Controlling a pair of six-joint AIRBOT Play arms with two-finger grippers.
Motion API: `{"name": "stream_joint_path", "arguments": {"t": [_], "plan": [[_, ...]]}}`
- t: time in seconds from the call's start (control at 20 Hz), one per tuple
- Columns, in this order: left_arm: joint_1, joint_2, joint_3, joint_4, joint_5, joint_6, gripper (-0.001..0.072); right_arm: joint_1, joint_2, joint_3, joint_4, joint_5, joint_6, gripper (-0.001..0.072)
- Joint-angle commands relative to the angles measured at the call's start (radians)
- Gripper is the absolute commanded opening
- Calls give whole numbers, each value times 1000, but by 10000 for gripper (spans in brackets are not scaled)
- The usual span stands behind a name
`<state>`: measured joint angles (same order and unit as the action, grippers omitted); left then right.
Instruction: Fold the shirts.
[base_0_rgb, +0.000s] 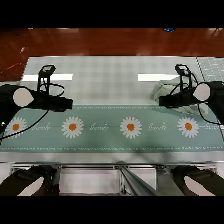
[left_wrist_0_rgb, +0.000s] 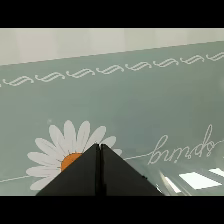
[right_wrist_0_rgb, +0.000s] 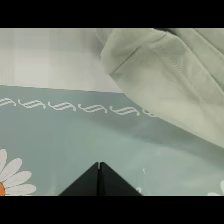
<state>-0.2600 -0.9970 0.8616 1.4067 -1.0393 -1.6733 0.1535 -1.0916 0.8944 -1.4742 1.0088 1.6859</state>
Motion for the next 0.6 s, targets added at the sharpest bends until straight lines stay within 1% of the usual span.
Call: {"name": "stream_joint_path", "arguments": {"t": [0.0,0.55], "plan": [[0,-1,0,0,1,0,25,1,0,0,0,0,0,25],[0,-1,0,0,11,0,25,1,0,0,-3,-3,-2,25]]}}
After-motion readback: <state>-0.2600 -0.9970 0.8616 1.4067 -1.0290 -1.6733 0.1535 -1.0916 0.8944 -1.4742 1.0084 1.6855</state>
